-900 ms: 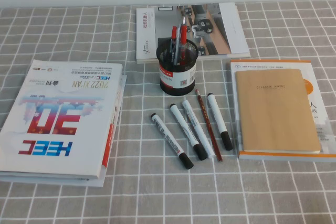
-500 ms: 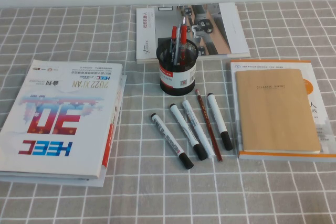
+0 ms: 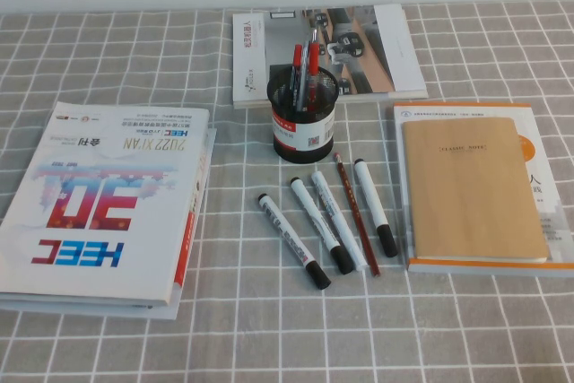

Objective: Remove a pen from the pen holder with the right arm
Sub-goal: 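Take a marker out of the pen holder and lay it on the table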

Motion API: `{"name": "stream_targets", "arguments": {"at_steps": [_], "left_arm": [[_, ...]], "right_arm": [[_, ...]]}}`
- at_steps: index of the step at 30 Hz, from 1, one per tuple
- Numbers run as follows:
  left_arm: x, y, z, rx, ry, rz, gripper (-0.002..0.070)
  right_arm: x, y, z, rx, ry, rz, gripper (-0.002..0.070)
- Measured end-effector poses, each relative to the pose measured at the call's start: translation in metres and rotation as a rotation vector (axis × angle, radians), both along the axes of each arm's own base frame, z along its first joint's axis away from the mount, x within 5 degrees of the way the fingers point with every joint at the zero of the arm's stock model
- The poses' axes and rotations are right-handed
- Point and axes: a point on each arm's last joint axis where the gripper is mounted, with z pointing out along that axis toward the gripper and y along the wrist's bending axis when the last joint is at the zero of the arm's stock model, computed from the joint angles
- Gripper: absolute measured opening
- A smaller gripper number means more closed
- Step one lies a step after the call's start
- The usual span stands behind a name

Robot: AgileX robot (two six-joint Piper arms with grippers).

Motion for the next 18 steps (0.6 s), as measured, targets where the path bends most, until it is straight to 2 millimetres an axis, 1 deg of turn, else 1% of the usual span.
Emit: {"name": "stream_targets", "arguments": {"at_steps": [4,7,12,16,18], "left_arm": [[0.000,0.000,0.000,0.000,0.000,0.000,-0.0005],[0.000,0.000,0.000,0.000,0.000,0.000,-0.0005],[0.000,0.000,0.000,0.000,0.000,0.000,-0.0005],[0.000,0.000,0.000,0.000,0.000,0.000,-0.0005],[0.000,0.000,0.000,0.000,0.000,0.000,-0.0005]], "right_arm": [[0.001,0.000,0.003,0.011,-0.032,-0.004,-0.0013],[0.002,0.001,0.009,0.080,-0.090,-0.012,-0.0013],[0.004,0.000,0.024,0.295,-0.234,-0.054,-0.0013],[0.004,-0.002,0.030,0.478,-0.273,-0.088,-0.0013],[0.004,-0.002,0.030,0.520,-0.275,-0.095,-0.0012]]}}
